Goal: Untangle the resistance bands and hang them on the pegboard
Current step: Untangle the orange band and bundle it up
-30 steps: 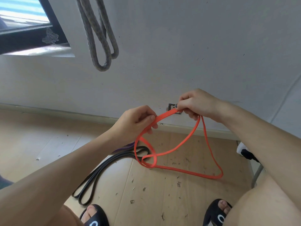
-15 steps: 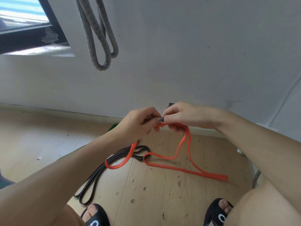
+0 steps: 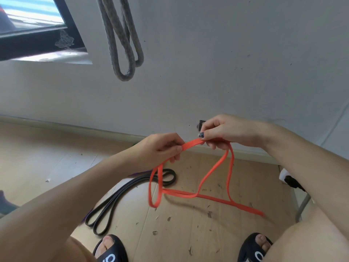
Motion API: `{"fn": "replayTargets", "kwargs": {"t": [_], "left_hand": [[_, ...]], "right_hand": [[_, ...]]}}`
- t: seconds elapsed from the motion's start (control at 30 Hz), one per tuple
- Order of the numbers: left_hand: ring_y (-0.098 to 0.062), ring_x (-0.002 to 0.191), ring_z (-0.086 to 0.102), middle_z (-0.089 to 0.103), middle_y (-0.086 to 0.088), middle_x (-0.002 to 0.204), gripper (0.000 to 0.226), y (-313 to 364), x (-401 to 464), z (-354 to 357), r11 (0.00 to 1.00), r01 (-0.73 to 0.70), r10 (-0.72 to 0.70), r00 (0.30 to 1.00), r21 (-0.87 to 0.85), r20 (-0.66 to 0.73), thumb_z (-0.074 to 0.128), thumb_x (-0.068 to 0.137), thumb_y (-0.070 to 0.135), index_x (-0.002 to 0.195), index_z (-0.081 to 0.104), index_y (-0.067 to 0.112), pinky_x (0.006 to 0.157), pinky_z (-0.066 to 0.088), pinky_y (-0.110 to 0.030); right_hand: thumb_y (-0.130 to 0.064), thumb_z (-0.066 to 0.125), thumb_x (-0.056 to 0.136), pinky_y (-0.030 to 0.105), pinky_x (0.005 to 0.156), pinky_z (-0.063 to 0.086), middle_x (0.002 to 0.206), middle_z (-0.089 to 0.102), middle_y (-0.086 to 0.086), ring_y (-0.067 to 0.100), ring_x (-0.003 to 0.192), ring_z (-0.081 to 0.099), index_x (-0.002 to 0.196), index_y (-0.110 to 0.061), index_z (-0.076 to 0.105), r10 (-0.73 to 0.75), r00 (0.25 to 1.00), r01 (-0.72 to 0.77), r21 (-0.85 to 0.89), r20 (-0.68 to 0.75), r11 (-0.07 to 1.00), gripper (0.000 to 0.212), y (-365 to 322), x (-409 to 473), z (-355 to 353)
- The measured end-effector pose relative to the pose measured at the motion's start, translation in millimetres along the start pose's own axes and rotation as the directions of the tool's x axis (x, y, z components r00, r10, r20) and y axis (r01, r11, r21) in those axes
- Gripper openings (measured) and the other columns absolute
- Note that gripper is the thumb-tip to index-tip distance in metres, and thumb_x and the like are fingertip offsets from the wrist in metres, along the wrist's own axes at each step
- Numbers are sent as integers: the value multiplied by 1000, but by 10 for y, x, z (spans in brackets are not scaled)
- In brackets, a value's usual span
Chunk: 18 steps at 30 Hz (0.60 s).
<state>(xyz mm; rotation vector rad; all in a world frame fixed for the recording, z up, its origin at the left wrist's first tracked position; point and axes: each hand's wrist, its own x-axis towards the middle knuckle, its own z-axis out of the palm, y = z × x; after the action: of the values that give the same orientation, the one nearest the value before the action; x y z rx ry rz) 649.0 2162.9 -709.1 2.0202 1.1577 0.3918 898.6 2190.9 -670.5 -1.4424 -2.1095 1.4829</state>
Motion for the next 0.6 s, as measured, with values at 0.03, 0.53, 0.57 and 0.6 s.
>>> {"fn": "replayTargets", "kwargs": {"t": [0.03,0.53,0.57,0.6], "left_hand": [[-4,68,62,70,15,76,12,8,-2,11,1000,2,-2,1000,1,-7,55,104,16,103,66,22,69,50,-22],[-13,74,72,78,3,83,16,-18,-50,-4,996,51,-47,998,-79,51,53,106,29,101,60,16,71,56,-27],[-11,71,69,76,4,80,16,-36,-69,-28,998,52,-49,997,-37,66,53,107,28,100,62,17,69,53,-25],[-9,68,66,74,4,76,17,-51,-80,-44,998,54,-53,996,-14,66,52,107,26,98,63,17,67,50,-23]], "right_hand": [[-14,56,100,30,53,37,70,67,4,15,49,46,90,-4,69,6,1000,-6,-9,15,1000,19,-9,-7,0],[-24,62,101,24,48,40,57,54,-3,12,50,49,82,-7,68,-46,997,41,-86,-58,995,27,-31,-1,95],[-24,62,101,25,48,40,56,53,-3,13,49,48,82,-6,68,-38,996,33,-68,-77,997,27,-5,-12,56],[-25,62,101,26,49,39,56,53,-2,14,50,47,81,-6,68,-26,996,22,-54,-82,998,28,16,-27,16]]}}
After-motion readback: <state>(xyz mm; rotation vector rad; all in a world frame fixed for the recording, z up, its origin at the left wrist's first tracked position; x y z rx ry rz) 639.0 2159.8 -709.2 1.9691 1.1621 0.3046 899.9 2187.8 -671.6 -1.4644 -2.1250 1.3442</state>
